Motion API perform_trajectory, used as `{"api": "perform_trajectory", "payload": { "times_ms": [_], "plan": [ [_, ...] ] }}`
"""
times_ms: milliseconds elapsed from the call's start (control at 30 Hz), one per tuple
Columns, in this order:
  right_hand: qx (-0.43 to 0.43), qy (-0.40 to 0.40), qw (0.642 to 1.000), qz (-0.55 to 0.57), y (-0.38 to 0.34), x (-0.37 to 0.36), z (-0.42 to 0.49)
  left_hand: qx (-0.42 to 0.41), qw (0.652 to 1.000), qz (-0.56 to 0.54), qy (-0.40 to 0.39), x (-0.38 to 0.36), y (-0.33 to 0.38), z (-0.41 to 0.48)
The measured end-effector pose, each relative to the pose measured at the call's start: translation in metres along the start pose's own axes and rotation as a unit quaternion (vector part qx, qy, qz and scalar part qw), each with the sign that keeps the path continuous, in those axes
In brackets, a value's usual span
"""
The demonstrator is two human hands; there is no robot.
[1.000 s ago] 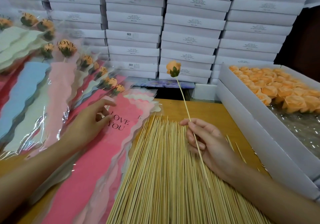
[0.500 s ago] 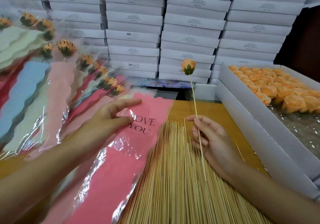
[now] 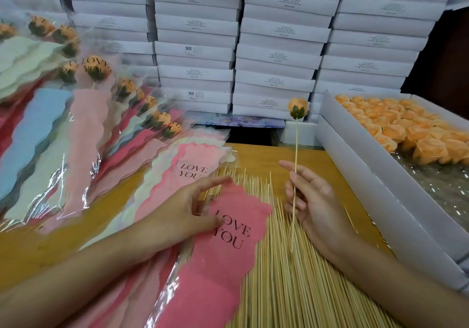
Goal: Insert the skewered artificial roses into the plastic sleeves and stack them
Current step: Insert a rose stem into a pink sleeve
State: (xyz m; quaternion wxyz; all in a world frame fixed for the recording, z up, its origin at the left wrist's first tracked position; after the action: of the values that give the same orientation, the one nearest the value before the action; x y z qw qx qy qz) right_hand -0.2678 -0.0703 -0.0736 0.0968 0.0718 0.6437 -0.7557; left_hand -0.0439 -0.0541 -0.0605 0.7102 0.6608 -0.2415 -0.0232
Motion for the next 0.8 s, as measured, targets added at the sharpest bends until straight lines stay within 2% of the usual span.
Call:
{"api": "perform_trajectory", "payload": {
  "times_ms": [200, 333, 467, 667, 800],
  "plan": [
    [0.001, 0.003, 1.000, -0.013, -0.001, -0.003, -0.001, -0.059, 0.994, -0.049, 0.078, 0.006, -0.004, 0.005],
    [0.012, 0.000, 1.000, -0.023, -0.003, -0.004, -0.002, -0.061, 0.986, -0.085, 0.131, 0.011, -0.010, 0.007],
    [0.024, 0.009, 0.999, -0.039, -0.002, -0.004, -0.001, -0.057, 0.988, -0.061, 0.133, 0.010, -0.013, 0.009],
    [0.067, 0.019, 0.996, -0.054, -0.007, -0.004, 0.000, -0.058, 0.995, 0.007, 0.087, 0.005, -0.015, 0.011],
    [0.119, 0.058, 0.988, -0.074, -0.014, -0.003, 0.002, -0.069, 0.991, -0.009, 0.110, 0.007, -0.015, 0.011]
  ]
}}
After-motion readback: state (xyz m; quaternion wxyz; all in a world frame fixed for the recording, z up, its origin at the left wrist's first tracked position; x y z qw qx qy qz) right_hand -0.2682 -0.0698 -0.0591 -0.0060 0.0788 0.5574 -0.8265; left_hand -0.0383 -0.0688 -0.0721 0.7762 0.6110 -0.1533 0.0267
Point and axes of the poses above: each hand's wrist, its own z-axis towards the middle knuckle, its own x-axis out of the back of the hand, y = z × x, the point moved 2 cm from there along z, towards the middle knuckle, and after that the axes turned 1 degree about z, right-handed, at the moved point
